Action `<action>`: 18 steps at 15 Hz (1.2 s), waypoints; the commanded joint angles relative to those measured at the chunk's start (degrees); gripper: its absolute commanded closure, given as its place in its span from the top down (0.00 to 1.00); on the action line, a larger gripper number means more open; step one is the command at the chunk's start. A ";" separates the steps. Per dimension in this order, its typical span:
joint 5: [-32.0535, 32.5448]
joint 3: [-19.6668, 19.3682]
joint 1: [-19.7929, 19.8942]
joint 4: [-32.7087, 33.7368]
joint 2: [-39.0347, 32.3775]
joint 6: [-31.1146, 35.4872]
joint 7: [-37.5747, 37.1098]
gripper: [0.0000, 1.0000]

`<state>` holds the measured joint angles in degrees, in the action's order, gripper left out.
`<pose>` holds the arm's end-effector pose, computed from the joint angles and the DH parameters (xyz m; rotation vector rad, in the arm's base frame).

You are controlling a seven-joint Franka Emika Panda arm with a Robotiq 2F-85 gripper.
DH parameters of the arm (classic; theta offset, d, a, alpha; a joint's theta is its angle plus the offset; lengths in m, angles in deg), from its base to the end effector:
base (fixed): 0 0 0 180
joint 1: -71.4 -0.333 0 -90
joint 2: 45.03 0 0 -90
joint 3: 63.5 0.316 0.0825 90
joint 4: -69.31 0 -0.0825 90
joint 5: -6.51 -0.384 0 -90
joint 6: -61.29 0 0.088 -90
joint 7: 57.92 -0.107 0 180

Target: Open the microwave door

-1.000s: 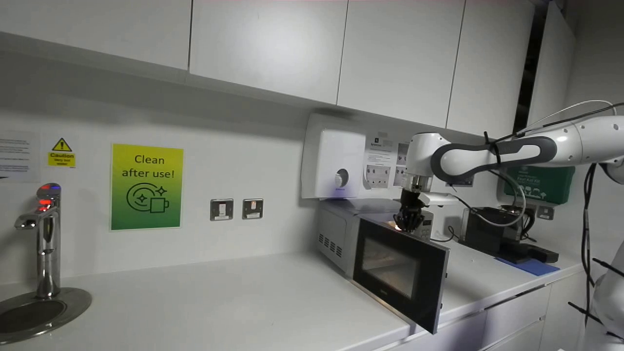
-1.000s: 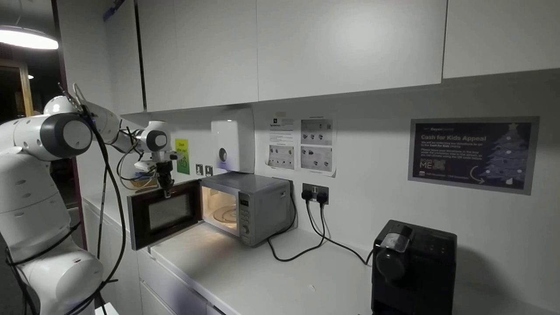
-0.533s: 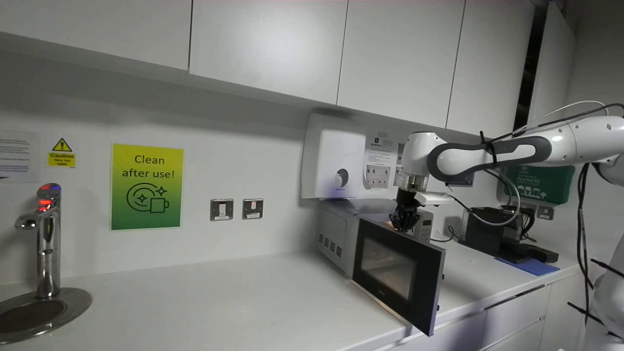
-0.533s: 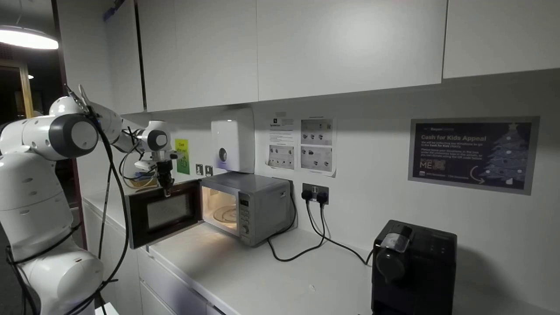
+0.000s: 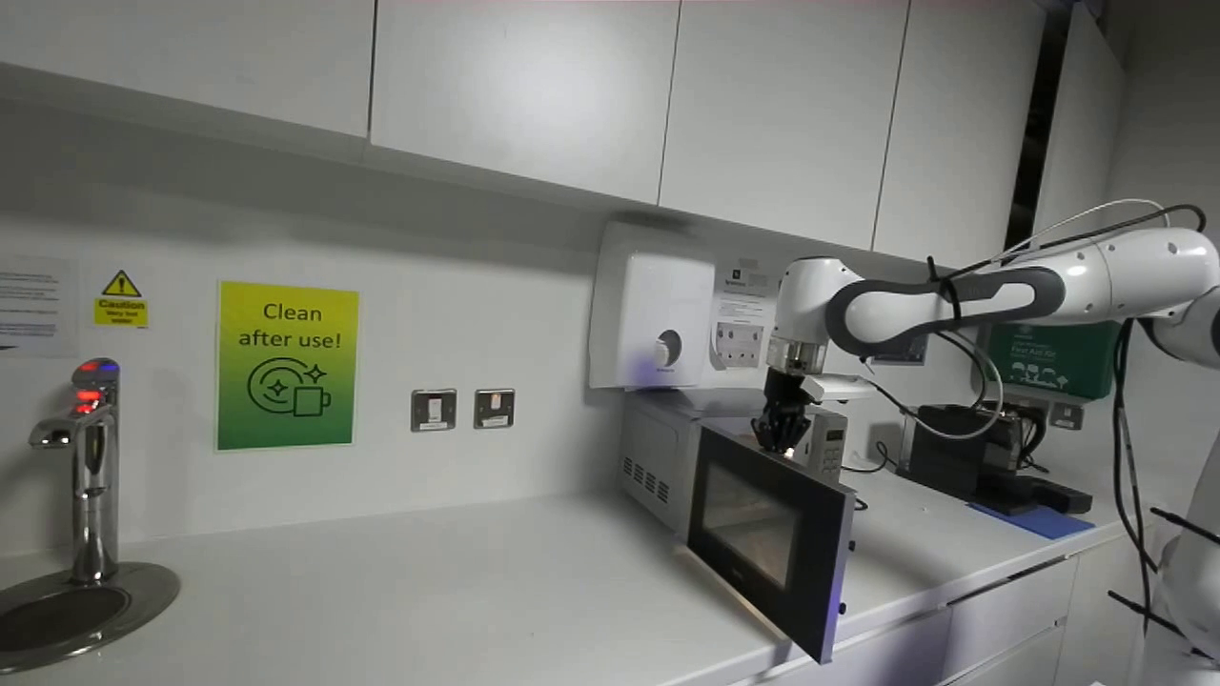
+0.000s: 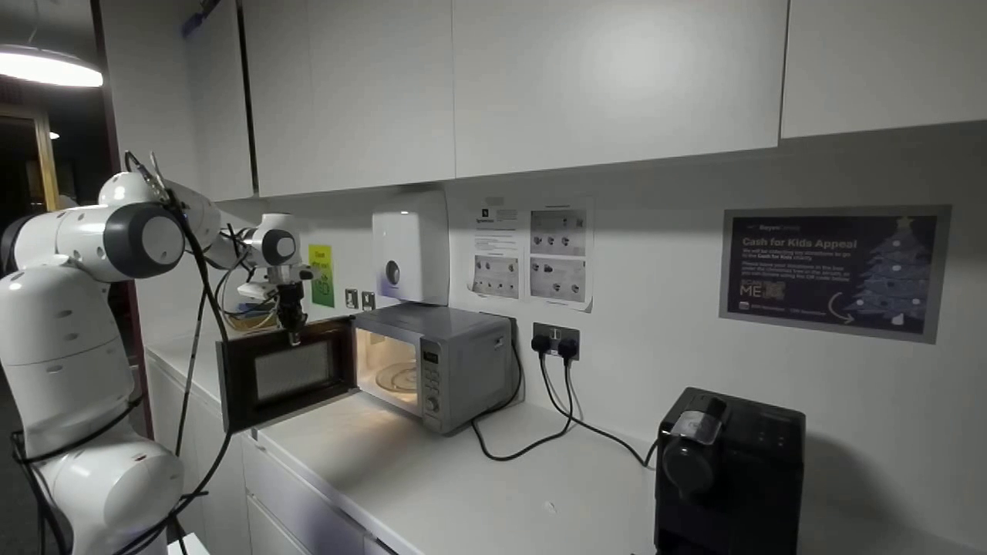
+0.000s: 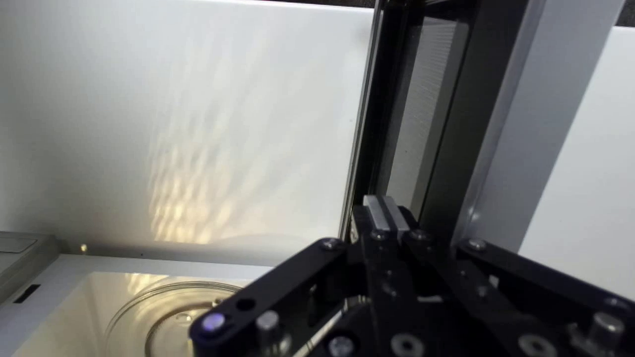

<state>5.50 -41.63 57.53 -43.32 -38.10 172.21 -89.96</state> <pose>0.4291 0.3195 0.5288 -3.1150 -0.0908 -0.1315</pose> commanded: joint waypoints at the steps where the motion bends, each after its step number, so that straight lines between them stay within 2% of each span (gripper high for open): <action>1: 2.56 -0.09 -1.06 3.41 -2.62 -0.98 -1.63 0.00; 18: 7.07 -0.87 -3.13 10.34 -8.80 -0.65 -1.70 0.00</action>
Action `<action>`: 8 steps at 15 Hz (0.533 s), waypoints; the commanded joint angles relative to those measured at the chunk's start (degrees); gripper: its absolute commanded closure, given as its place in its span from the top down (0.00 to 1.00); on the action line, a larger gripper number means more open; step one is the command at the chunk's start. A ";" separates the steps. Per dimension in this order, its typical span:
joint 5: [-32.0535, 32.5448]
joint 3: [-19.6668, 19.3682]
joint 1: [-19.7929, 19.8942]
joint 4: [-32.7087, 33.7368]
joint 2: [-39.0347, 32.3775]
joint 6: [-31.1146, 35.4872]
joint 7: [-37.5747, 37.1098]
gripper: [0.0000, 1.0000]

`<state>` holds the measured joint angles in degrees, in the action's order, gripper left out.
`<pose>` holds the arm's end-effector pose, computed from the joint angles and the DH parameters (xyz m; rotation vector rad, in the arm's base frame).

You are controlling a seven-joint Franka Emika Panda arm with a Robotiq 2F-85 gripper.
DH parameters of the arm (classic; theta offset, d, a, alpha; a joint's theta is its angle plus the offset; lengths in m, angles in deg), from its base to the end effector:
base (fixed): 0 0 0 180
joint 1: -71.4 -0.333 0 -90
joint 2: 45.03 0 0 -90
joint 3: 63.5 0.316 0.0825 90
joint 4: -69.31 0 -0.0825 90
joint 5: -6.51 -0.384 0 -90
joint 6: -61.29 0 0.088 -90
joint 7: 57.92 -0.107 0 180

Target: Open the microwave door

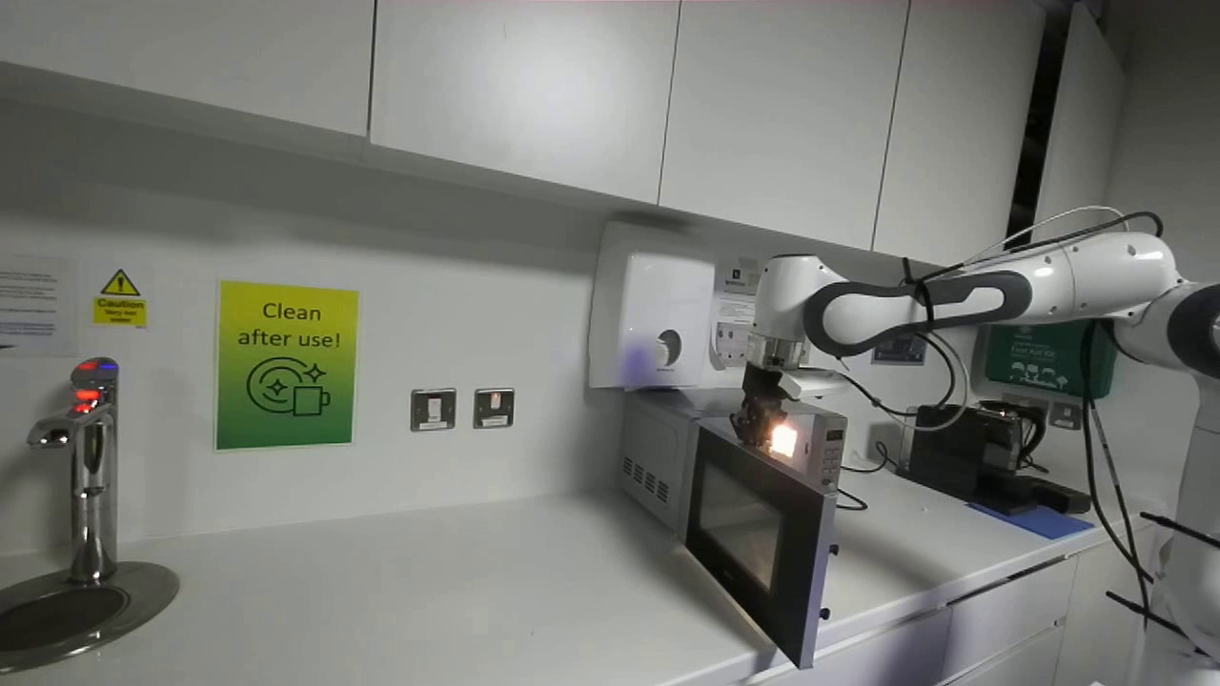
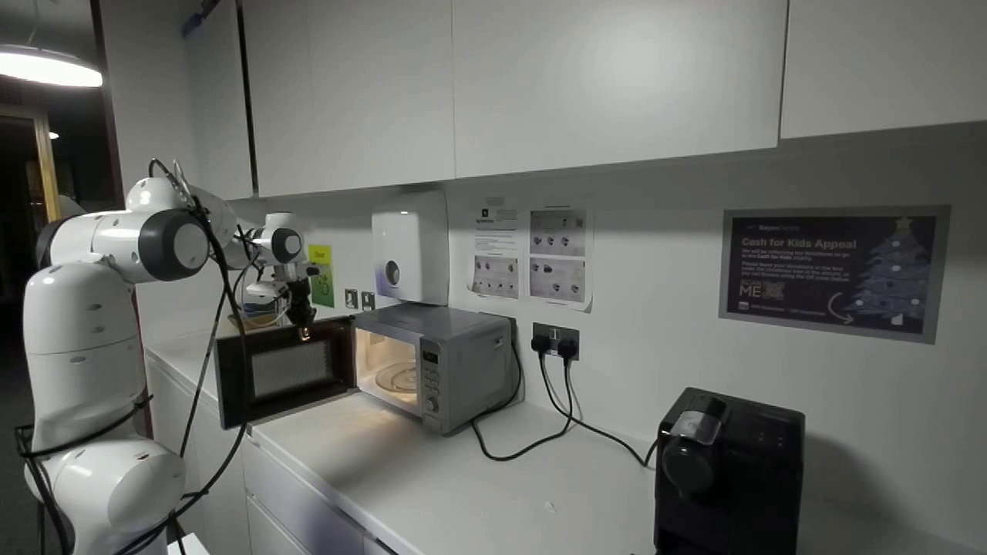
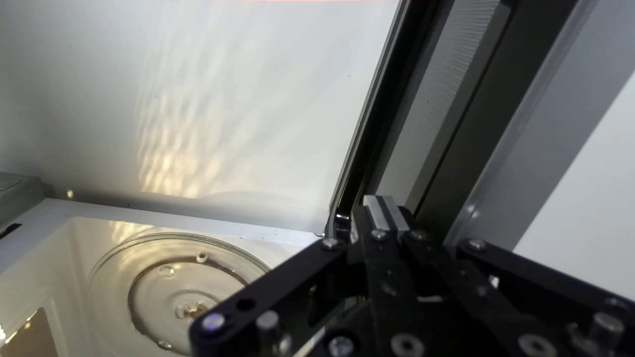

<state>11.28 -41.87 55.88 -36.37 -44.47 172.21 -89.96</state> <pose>0.4575 0.3404 0.5316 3.1187 0.1798 0.2028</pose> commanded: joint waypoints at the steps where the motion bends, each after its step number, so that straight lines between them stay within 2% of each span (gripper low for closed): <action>1: 1.39 -0.66 -1.55 3.59 -2.65 -0.58 -1.73 0.00; 8: 0.96 -0.80 -1.99 5.07 -3.87 0.35 -1.19 0.00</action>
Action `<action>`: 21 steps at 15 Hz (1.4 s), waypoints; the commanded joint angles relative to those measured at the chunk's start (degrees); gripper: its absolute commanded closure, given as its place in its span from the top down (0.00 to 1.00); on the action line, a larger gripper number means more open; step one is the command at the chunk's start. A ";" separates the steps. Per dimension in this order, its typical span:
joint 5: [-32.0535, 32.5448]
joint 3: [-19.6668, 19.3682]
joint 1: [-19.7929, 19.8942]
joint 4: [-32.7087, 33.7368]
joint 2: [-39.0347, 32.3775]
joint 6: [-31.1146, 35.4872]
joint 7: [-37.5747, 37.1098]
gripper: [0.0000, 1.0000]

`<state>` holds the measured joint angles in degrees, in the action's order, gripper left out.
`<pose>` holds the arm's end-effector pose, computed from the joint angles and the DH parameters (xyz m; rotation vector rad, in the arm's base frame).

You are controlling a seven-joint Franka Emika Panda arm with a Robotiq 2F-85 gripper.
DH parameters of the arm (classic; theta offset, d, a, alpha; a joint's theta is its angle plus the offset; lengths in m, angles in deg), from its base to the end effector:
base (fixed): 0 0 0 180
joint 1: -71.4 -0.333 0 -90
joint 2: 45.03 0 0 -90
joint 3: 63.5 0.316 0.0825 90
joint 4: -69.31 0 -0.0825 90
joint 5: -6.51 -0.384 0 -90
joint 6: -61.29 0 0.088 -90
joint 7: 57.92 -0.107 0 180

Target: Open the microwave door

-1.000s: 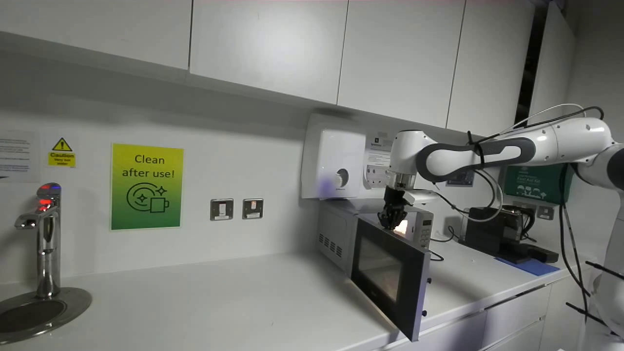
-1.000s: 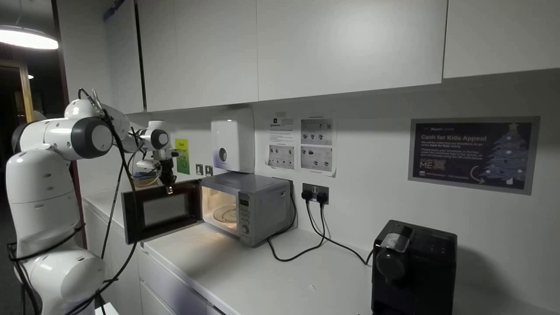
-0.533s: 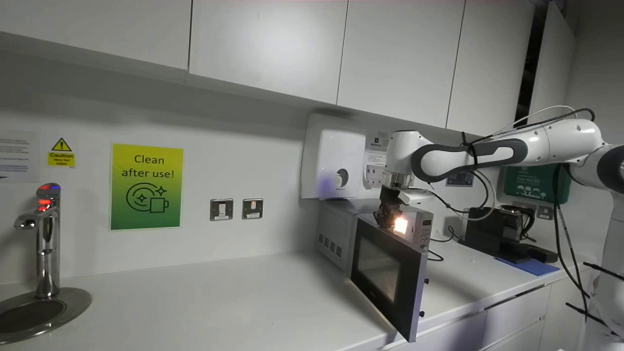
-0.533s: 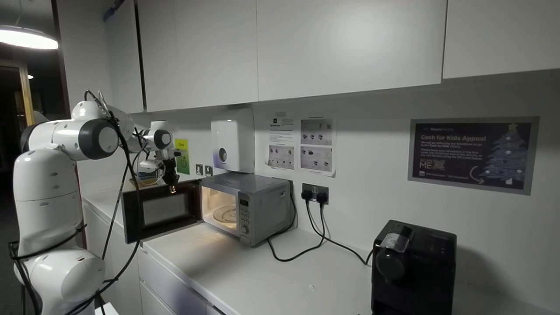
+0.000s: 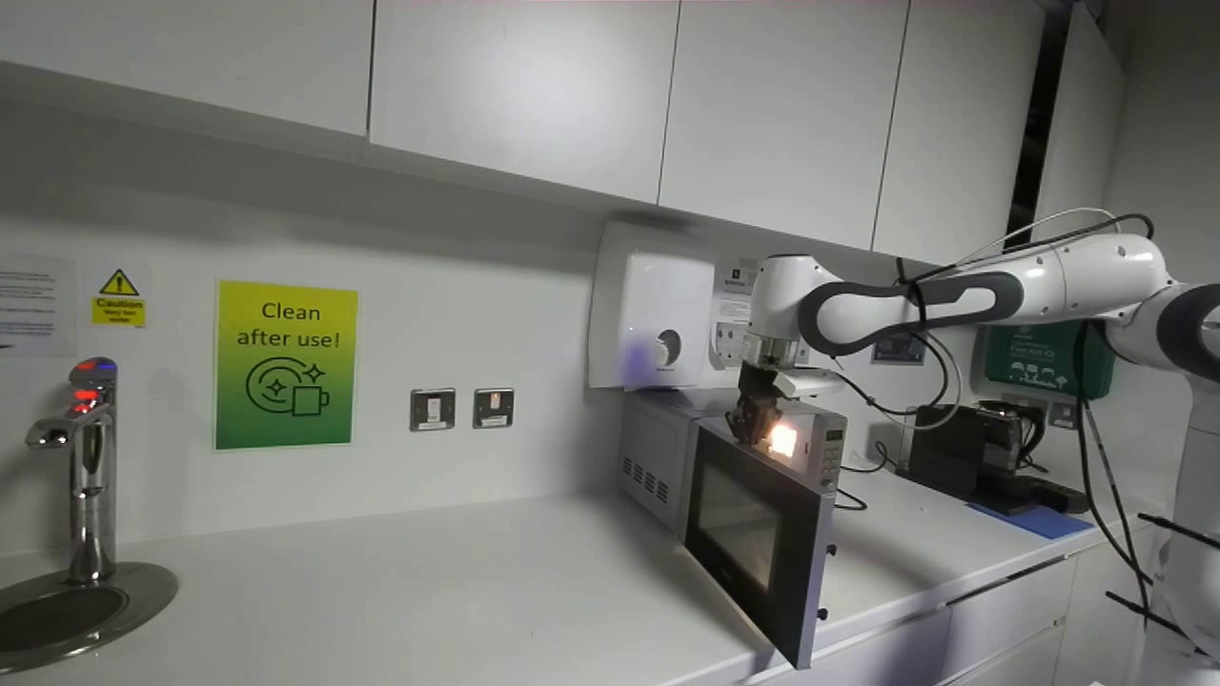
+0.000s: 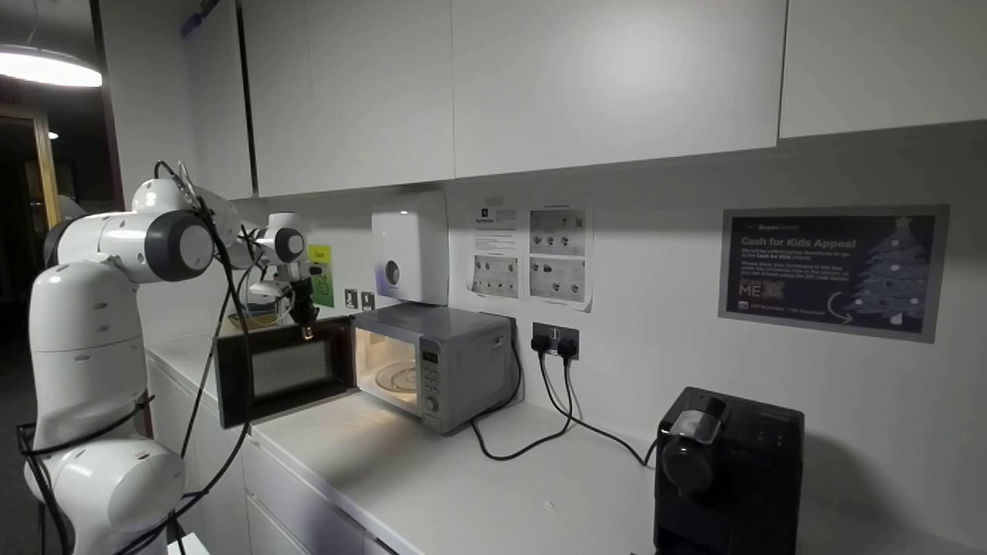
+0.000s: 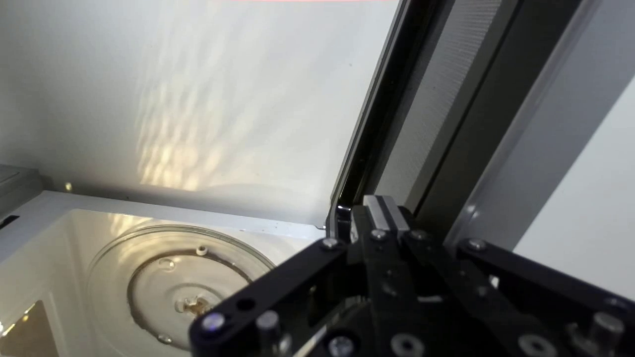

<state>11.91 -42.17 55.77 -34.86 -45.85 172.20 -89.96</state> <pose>0.4662 0.3414 0.5316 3.1189 0.1789 0.2093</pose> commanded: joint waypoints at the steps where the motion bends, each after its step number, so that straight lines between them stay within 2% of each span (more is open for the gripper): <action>1: 0.10 -0.46 -1.94 3.57 -2.43 0.67 -0.94 0.00; 10: -1.27 -0.40 -2.10 2.92 -1.73 2.85 0.39 0.00; 21: 0.35 -1.13 -1.47 0.84 1.53 -2.06 0.46 0.00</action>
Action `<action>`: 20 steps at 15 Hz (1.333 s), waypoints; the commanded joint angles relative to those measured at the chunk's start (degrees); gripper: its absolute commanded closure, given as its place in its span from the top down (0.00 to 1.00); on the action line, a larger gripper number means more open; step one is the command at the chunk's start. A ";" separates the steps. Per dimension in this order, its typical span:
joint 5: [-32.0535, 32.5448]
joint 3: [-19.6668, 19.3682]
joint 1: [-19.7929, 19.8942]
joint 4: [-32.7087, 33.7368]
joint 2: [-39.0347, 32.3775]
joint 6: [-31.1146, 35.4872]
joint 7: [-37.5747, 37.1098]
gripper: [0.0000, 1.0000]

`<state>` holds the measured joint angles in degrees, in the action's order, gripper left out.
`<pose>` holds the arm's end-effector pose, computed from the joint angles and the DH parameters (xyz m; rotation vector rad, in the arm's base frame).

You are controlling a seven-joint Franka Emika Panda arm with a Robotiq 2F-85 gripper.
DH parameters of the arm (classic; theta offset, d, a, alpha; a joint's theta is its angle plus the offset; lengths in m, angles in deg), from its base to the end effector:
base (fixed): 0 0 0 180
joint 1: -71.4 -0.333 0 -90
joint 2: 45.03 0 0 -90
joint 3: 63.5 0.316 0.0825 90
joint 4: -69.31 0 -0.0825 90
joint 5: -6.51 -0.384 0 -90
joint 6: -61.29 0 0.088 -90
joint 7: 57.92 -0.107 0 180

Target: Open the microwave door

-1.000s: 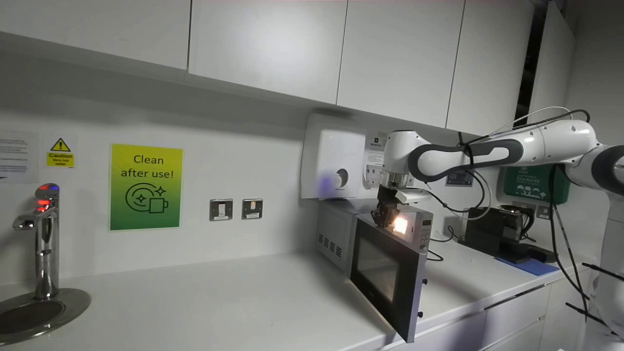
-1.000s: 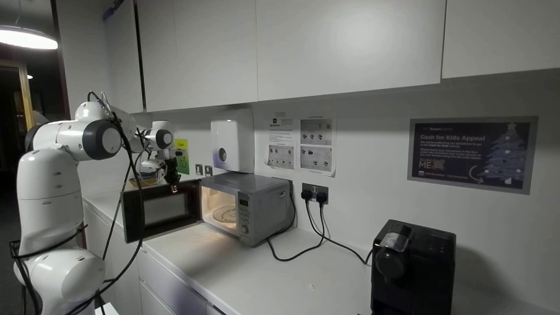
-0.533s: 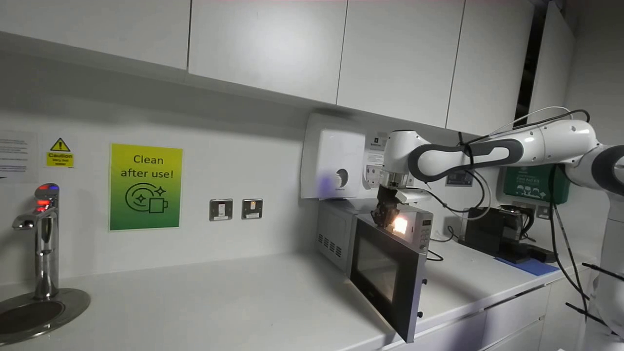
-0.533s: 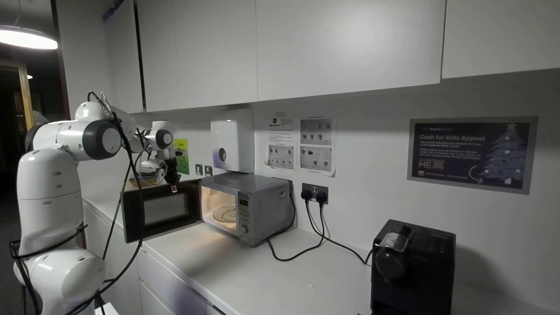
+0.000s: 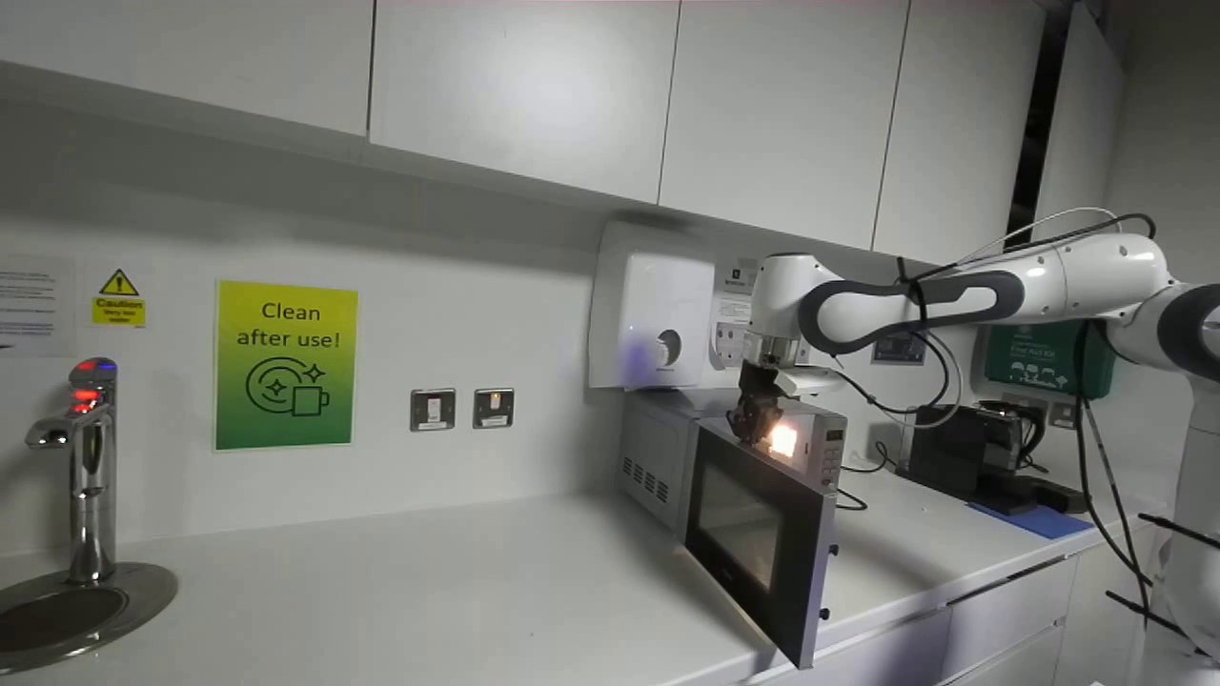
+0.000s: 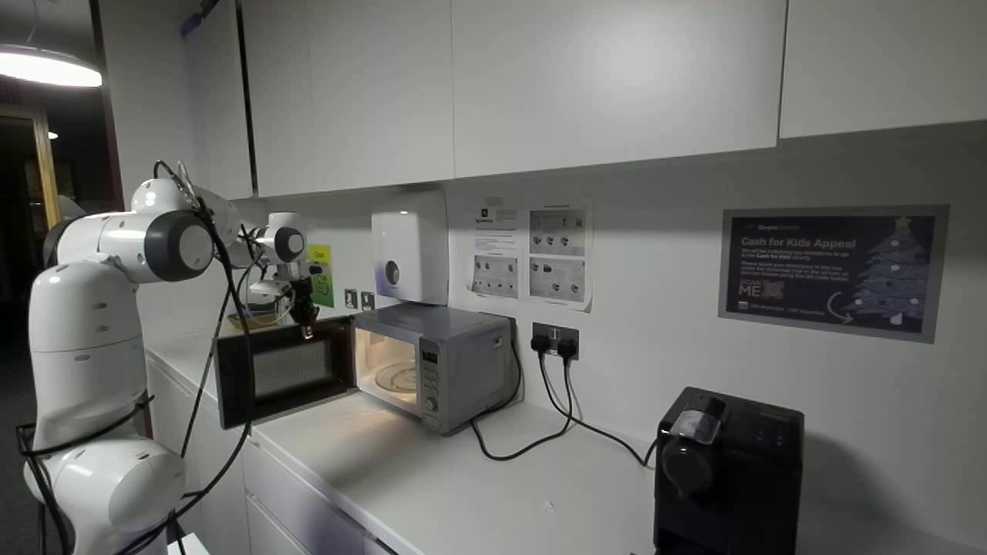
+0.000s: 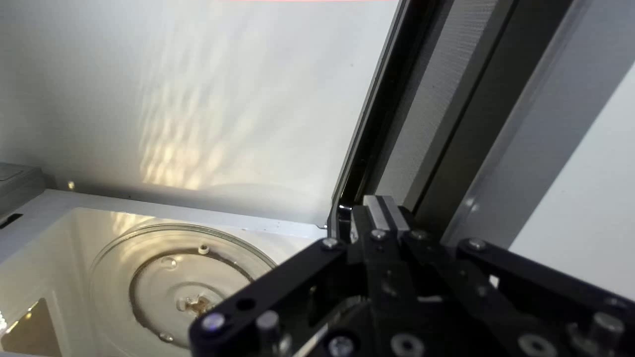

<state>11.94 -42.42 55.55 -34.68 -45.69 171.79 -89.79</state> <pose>0.4656 0.3407 0.5340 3.1162 0.1821 0.2088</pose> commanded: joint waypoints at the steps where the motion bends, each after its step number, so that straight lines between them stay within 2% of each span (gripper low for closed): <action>1: 0.20 -0.97 -1.14 0.36 1.86 -1.74 0.23 0.00; 12: -0.14 -2.88 0.77 -3.89 9.30 -1.31 -0.90 0.00; 20: 0.68 -4.44 4.09 -7.88 16.01 -0.93 -2.67 0.00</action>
<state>11.94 -46.48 58.22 -39.67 -33.90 171.62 -90.94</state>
